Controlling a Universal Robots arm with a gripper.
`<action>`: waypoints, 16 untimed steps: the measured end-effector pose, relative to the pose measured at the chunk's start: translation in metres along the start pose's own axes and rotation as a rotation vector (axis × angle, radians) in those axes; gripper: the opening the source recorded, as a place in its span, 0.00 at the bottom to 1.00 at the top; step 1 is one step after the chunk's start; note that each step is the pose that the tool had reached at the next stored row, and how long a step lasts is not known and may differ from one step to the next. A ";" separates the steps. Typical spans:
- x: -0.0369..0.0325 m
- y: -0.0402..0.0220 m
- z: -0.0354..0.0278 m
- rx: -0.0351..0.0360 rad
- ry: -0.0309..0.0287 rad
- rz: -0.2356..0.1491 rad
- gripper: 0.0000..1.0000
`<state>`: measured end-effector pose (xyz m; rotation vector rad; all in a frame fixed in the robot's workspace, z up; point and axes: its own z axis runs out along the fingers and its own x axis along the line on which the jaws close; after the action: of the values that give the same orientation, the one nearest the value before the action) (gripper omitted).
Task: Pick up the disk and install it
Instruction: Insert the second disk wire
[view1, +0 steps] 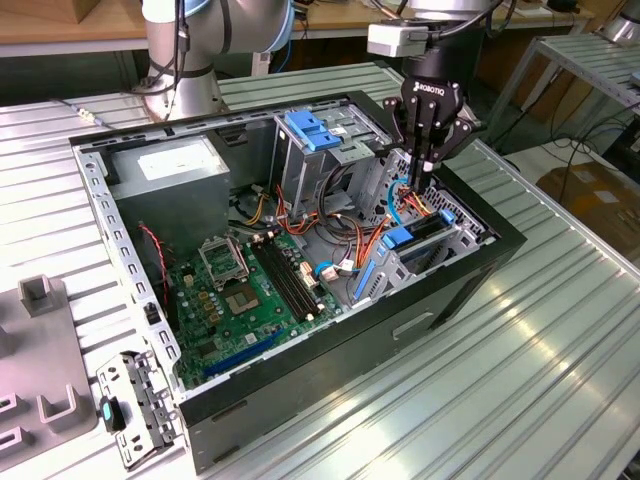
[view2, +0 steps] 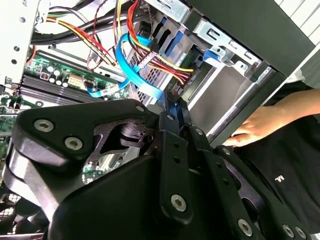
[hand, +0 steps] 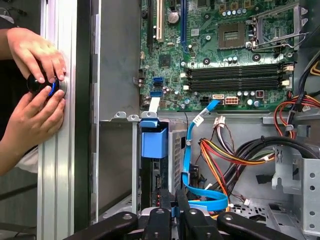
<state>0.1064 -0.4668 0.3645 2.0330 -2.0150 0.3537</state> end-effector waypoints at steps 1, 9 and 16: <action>0.0021 0.0005 0.0011 0.0007 -0.0036 0.000 0.16; 0.0222 0.0061 0.0129 0.0037 -0.0521 0.000 0.16; 0.0419 0.0108 0.0248 0.0070 -0.0915 0.001 0.16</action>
<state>0.0958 -0.5149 0.3559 2.0885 -2.0701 0.2729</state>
